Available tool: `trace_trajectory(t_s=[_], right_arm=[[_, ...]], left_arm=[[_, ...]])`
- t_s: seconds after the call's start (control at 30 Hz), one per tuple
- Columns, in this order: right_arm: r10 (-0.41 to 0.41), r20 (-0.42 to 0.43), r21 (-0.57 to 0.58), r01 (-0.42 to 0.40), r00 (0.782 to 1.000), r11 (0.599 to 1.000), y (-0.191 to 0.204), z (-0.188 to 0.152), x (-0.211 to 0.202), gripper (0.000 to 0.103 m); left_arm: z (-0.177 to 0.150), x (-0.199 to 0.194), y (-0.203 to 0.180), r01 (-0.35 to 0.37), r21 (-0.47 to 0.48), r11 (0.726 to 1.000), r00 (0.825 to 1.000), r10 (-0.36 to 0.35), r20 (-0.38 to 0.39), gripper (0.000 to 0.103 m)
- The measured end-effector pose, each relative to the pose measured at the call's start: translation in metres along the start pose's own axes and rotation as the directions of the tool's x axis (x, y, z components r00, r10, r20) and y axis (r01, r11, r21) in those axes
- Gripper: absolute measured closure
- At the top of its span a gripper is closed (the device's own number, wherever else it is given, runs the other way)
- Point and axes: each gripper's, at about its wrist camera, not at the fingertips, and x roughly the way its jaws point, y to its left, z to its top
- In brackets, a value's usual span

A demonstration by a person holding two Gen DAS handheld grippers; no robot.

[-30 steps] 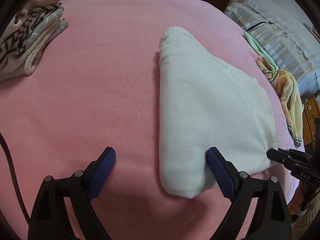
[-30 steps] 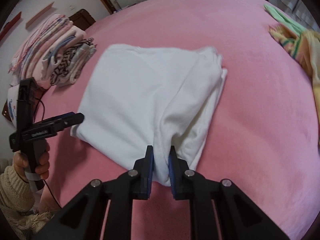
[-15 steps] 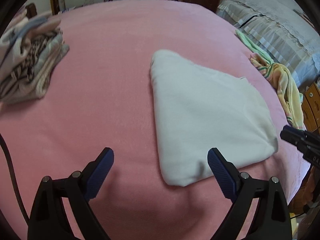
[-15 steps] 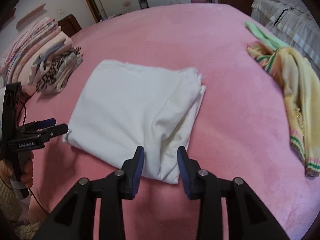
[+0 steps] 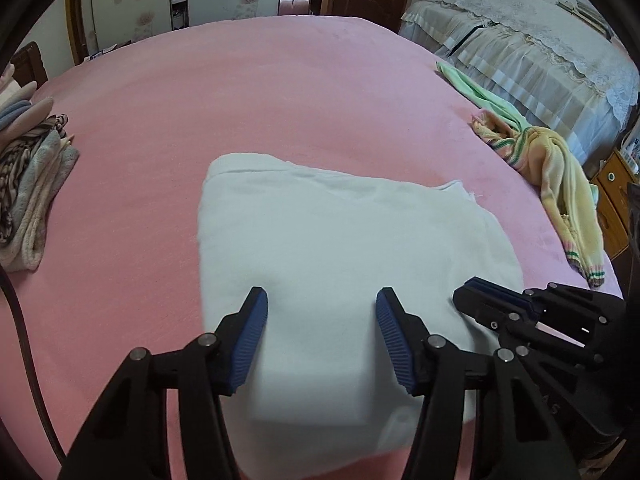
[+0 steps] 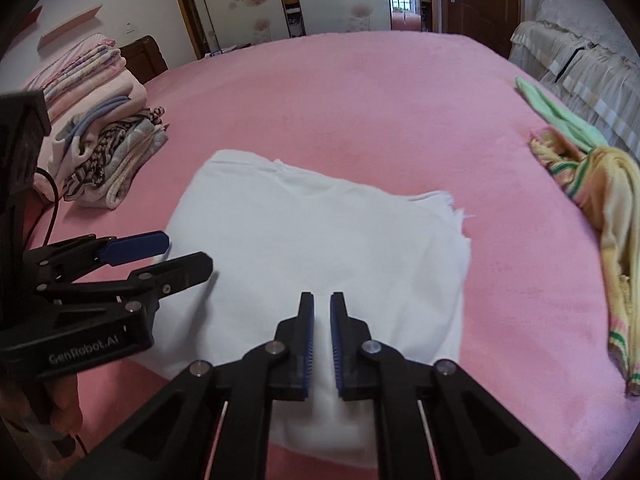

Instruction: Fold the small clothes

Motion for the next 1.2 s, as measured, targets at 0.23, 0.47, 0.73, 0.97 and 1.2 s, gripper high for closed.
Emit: trace_trajectory(t_s=[0.23, 0.47, 0.73, 0.97, 1.2], right_arm=[[-0.116, -0.005, 0.061, 0.116, 0.993, 0.991, -0.038, -0.005, 0.016, 0.103], [-0.053, -0.007, 0.107, 0.054, 0.999, 0.993, -0.061, -0.009, -0.004, 0.103], [-0.005, -0.026, 0.106, 0.008, 1.0, 0.994, -0.061, -0.001, -0.034, 0.094], [0.001, -0.047, 0.117, 0.004, 0.999, 0.993, -0.068, -0.001, -0.04, 0.05], [0.054, -0.115, 0.147, -0.036, 0.992, 0.988, -0.072, -0.004, -0.021, 0.039]], left_arm=[[-0.007, 0.021, 0.015, -0.005, 0.022, 1.0, 1.0, 0.006, -0.022, 0.048], [-0.005, 0.008, 0.025, 0.028, -0.001, 1.0, 0.999, -0.028, -0.033, 0.046], [0.007, -0.032, 0.044, 0.033, 0.021, 0.999, 0.999, -0.033, -0.024, 0.015], [0.005, -0.032, 0.079, 0.056, -0.011, 0.998, 0.995, -0.056, -0.088, 0.009], [0.002, -0.008, 0.098, 0.109, -0.068, 0.992, 0.979, -0.119, -0.166, 0.009]])
